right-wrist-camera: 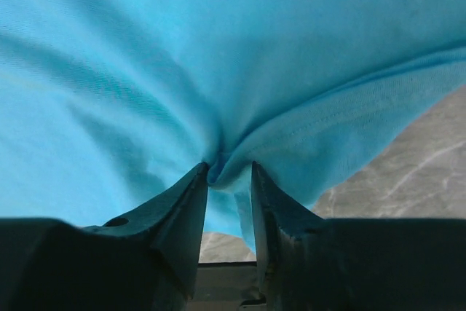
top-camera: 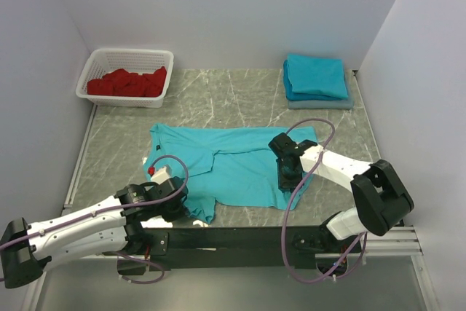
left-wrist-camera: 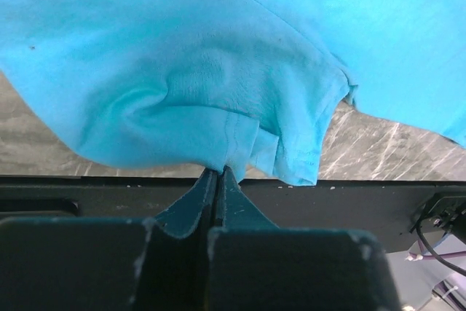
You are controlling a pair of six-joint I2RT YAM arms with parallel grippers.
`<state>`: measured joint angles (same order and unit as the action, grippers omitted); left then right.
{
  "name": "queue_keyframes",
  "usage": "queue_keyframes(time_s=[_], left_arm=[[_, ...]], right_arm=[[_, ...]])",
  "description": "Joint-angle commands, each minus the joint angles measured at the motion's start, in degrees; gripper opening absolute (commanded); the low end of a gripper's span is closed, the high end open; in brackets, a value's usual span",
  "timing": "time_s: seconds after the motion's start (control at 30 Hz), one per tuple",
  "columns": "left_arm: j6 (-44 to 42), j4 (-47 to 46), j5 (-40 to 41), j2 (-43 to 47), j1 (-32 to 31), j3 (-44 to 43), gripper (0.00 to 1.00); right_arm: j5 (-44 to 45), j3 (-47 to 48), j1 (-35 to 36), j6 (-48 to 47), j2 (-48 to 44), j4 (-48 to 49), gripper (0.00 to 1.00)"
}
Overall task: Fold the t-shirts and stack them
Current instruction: Fold the tshirt
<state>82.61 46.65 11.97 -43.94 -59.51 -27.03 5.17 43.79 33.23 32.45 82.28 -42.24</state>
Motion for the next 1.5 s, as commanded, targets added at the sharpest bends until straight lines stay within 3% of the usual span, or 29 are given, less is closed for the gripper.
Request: queue_keyframes(time_s=[0.0, 0.13, 0.23, 0.43, 0.67, 0.8, 1.17, 1.47], left_arm=[[1.4, 1.2, 1.7, 1.1, -0.2, -1.5, 0.01], [1.1, 0.9, 1.7, 0.9, -0.1, -1.2, 0.01], [1.0, 1.6, 2.2, 0.4, -0.1, -1.7, 0.01], [1.3, 2.2, 3.2, 1.3, -0.1, -2.1, 0.01], [1.9, 3.7, 4.1, 2.4, -0.1, -2.2, 0.01], [1.9, 4.5, 5.1, 3.2, 0.0, -2.8, 0.01], [-1.3, -0.9, 10.7, 2.4, 1.0, -5.8, 0.00], [-13.3, -7.4, 11.6, -2.5, 9.8, -10.5, 0.00]], right_arm=[[3.0, -1.2, -0.1, 1.0, -1.8, -3.3, 0.39], [2.4, -1.6, -0.1, 0.9, -3.0, -2.3, 0.39], [1.9, -1.5, -0.1, 1.0, -2.0, -2.0, 0.28], [3.5, -0.5, -0.2, 1.1, -4.1, -4.3, 0.18], [3.3, -1.5, -0.4, 0.9, -3.7, -5.1, 0.23], [5.3, -1.4, -1.6, 1.6, -4.6, -5.1, 0.00], [1.2, 1.9, -15.8, -0.5, -13.0, -0.7, 0.00], [2.1, 5.3, -20.9, -2.4, -11.6, -0.8, 0.00]])
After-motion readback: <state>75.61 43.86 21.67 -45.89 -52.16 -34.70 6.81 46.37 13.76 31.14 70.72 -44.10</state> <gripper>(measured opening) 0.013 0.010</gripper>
